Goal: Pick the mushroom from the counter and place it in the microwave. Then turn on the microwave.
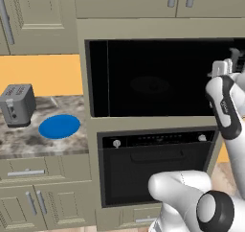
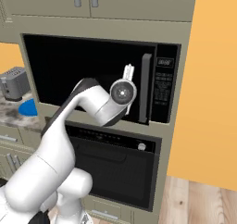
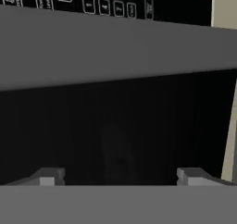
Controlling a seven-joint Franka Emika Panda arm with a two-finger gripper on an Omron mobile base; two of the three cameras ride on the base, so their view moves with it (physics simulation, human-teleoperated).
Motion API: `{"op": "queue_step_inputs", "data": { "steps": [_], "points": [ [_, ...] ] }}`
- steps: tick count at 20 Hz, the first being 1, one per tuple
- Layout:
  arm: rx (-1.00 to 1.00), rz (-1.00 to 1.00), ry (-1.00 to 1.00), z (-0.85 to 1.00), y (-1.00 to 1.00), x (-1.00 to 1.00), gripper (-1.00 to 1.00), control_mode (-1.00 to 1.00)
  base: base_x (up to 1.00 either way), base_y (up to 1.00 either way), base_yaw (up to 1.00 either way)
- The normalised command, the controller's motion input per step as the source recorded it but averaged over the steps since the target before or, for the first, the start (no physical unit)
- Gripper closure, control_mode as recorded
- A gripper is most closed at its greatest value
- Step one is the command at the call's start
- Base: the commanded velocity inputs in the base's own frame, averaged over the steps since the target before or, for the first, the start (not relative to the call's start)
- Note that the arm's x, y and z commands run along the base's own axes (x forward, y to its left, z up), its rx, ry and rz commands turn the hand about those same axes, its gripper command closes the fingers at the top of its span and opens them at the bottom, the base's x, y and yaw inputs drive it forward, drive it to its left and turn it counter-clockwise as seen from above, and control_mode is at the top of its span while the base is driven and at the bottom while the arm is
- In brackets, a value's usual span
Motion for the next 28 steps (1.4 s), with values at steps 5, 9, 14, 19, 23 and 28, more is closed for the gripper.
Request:
{"op": "queue_step_inputs", "data": {
  "steps": [5,9,14,19,23,28],
  "points": [
    [0.00,0.04,-0.12,-0.03,0.00,0.40,-1.00,-1.00,0.00,0.00,0.00],
    [0.00,0.00,-0.06,-0.08,0.00,0.44,-1.00,-1.00,0.00,0.00,0.00],
    [0.00,0.00,-0.01,-0.11,0.01,0.51,-1.00,-1.00,0.00,0.00,0.00],
    [0.00,0.00,0.00,-0.18,0.00,0.39,-1.00,-1.00,0.00,0.00,0.00],
    [-0.01,0.02,0.00,-0.27,0.00,-0.10,-1.00,-1.00,0.00,0.00,0.00],
    [0.00,0.03,-0.01,-0.11,-0.05,-0.35,-1.00,-1.00,0.00,0.00,0.00]
  ]
}}
